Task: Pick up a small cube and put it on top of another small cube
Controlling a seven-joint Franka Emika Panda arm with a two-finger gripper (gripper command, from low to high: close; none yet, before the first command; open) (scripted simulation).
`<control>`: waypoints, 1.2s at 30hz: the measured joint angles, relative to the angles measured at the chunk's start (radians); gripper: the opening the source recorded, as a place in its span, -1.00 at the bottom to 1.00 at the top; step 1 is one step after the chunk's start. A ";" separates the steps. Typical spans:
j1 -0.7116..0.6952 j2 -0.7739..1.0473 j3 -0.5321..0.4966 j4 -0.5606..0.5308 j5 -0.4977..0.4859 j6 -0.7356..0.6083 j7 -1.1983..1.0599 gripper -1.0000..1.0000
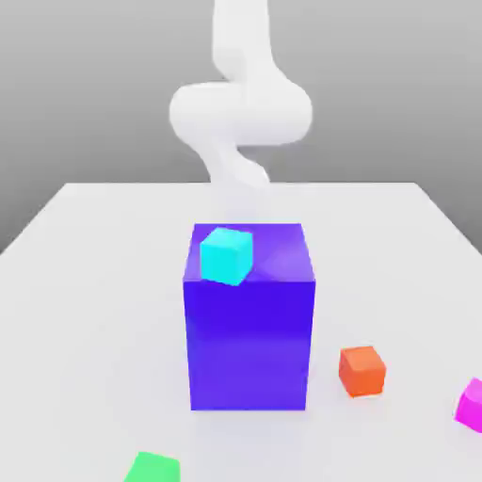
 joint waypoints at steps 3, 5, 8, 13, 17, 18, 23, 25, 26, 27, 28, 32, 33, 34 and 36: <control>0.011 0.114 0.052 -0.003 -0.026 0.035 0.005 0.00; 0.019 0.186 0.086 -0.005 -0.045 0.057 0.010 0.00; 0.033 0.294 0.135 -0.008 -0.076 0.089 0.018 0.00; 0.062 0.476 0.211 -0.013 -0.134 0.142 0.038 0.00; 0.103 0.622 0.260 -0.017 -0.185 0.184 0.056 0.00; 0.118 0.659 0.269 -0.018 -0.197 0.195 0.061 0.00; 0.192 0.839 0.296 -0.023 -0.246 0.249 0.073 0.00; 0.215 0.909 0.310 -0.025 -0.258 0.272 0.073 0.00; 0.228 0.944 0.318 -0.027 -0.263 0.283 0.073 0.00; 0.240 0.979 0.326 -0.028 -0.267 0.295 0.071 0.00; 0.253 1.014 0.335 -0.029 -0.270 0.307 0.069 0.00; 0.320 1.156 0.289 -0.008 -0.328 0.391 0.105 0.00; 0.342 1.192 0.264 0.000 -0.348 0.418 0.120 0.00; 0.358 1.221 0.245 0.007 -0.365 0.439 0.132 -1.00; 0.358 1.221 0.245 0.007 -0.365 0.439 0.132 -1.00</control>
